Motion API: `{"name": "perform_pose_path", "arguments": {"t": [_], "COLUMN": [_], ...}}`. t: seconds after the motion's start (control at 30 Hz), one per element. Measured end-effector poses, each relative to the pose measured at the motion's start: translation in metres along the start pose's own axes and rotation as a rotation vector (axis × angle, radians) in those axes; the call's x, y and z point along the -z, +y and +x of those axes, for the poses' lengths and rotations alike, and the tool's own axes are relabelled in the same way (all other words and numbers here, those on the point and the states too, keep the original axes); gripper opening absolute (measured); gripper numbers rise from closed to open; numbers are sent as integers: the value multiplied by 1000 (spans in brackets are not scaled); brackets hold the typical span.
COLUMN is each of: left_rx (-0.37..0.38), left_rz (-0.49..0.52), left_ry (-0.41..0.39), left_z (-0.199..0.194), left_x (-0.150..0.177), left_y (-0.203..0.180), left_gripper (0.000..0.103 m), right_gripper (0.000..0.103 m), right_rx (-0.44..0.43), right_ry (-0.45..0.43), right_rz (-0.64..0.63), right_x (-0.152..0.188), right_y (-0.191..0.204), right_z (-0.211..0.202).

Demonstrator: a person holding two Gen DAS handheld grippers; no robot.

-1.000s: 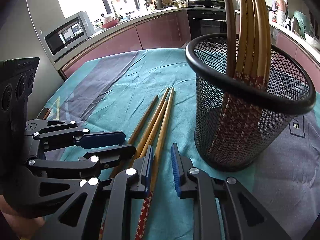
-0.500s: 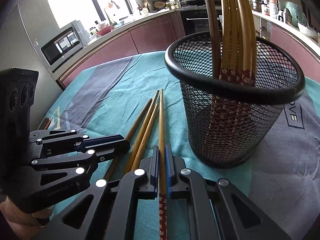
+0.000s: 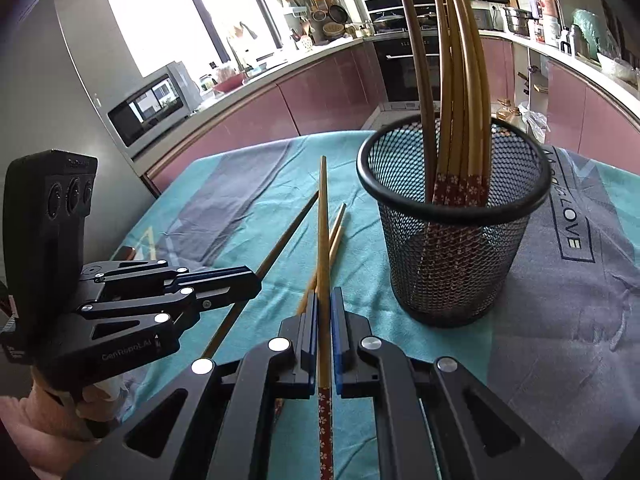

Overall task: Organize utensils
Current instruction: 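Close the left tool on a wooden chopstick while the right tool grasps a red-patterned one, then raise the left tool's chopstick over the mesh cup while the right tool carries its chopstick there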

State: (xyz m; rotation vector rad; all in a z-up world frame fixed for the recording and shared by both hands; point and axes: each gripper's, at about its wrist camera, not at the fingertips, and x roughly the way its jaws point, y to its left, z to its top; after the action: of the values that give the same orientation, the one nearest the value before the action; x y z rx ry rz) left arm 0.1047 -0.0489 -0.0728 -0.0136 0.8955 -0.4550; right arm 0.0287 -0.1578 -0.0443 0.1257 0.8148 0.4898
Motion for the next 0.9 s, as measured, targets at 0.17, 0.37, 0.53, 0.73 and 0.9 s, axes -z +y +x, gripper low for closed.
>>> {"name": "perform_pose_path", "arguments": {"t": [0.17,0.37,0.53,0.73,0.9], "left_rx": [43,102,147,196,220], "left_rz": [20,50,65,63,62], "left_ry": [-38,-91,-130,-163,-198], "left_z": [-23,-52,-74,-93,-108], "left_x": [-4,-11,-16,-21,-25], "left_y": [-2,-10,-20,-23,-24], "left_gripper": [7,7,7,7,7], "right_gripper": [5,5,6,6,6], "right_rx": [-24,-42,-44,-46,-42], "right_ry": [-46,-105,-143,-187,-216], "right_rz": [-4,10,21,30,29], "right_x": [-2,-6,-7,-10,-13], "right_y": [1,-3,-7,-16,-17], "right_z": [-22,-47,-61,-79,-87]}}
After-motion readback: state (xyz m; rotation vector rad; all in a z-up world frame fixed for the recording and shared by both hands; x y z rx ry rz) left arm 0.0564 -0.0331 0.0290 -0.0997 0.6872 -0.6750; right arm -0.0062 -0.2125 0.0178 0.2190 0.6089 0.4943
